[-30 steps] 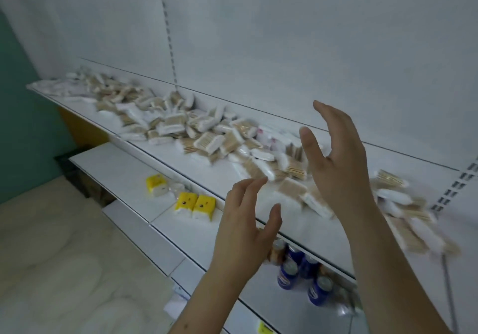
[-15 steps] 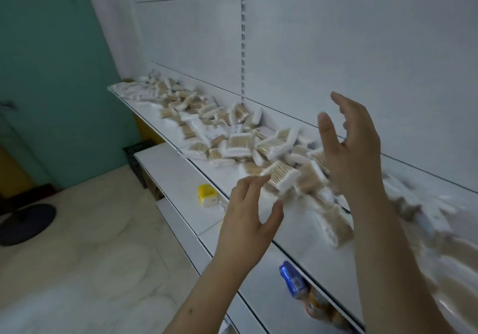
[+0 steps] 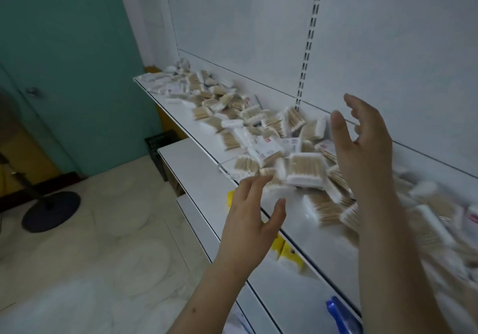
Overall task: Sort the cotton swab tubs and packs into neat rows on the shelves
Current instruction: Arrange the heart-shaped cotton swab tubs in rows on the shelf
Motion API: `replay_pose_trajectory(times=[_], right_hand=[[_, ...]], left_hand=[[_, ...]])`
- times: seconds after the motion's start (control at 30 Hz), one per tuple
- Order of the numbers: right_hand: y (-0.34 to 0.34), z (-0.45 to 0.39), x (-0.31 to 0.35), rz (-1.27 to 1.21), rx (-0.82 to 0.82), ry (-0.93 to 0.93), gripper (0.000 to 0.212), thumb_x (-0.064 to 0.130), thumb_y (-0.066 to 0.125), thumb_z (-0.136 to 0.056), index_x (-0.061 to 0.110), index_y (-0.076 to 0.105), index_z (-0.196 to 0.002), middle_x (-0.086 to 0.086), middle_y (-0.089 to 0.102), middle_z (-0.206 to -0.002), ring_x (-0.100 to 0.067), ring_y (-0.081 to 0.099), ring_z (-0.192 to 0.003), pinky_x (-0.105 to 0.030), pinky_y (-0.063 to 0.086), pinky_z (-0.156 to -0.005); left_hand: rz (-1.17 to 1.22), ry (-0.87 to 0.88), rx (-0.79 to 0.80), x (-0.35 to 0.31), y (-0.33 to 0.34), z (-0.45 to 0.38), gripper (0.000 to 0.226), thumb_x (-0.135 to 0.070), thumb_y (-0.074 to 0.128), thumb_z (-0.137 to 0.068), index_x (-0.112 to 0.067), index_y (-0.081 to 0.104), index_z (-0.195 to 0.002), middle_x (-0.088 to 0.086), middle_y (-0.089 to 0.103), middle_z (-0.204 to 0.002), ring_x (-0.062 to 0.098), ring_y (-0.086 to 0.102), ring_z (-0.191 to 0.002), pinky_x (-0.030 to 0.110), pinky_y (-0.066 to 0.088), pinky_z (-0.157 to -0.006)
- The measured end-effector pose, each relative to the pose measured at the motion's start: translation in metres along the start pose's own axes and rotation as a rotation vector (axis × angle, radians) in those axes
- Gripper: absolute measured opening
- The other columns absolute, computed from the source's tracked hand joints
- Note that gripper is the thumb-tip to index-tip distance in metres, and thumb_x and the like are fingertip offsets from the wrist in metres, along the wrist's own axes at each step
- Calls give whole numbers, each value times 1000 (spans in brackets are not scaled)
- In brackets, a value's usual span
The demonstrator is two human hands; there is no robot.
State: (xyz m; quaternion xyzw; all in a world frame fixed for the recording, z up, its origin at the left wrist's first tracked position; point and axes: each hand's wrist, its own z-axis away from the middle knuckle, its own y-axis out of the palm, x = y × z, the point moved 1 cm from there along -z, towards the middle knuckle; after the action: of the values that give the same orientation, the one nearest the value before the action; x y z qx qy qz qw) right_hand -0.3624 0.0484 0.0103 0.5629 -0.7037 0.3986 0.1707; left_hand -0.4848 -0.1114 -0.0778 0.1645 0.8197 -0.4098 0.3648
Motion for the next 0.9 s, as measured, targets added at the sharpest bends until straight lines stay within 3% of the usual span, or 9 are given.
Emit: replay_pose_trajectory(times=[0.17,0.4,0.73,0.9], right_hand=[[69,-5,18,31,-56,43,49,47,46,-102,21,48,-143,3,48,-144,-13,46,-131,-42,40,-110],[139,-28,65,139,-113,44,47,42,47,-103,19,48,-143,2,49,-143,-14,45,-130,-36,38,-110],[201,-51,64,248,-137,134,44,40,49,-102,23,48,-143,4,47,-144,-14,44,-132,-35,38,-109],[248,-81,53,305,-158,214,45,38,50,-101,21,49,-142,2,49,-142,-14,45,-130,-27,34,-103]], left_hand=[[23,62,33,61,-44,-41,48,-52,47,-96,-30,48,-138,-14,45,-132,4,46,-125,23,44,-101],[71,95,89,121,-101,-93,44,-45,54,-98,-32,47,-140,-17,44,-132,3,46,-119,19,43,-95],[169,131,162,190,-109,-158,46,-50,50,-95,-31,50,-137,-16,46,-131,5,46,-124,19,42,-100],[186,173,197,222,-114,-212,51,-57,43,-93,-30,52,-135,-18,47,-130,2,46,-126,28,46,-101]])
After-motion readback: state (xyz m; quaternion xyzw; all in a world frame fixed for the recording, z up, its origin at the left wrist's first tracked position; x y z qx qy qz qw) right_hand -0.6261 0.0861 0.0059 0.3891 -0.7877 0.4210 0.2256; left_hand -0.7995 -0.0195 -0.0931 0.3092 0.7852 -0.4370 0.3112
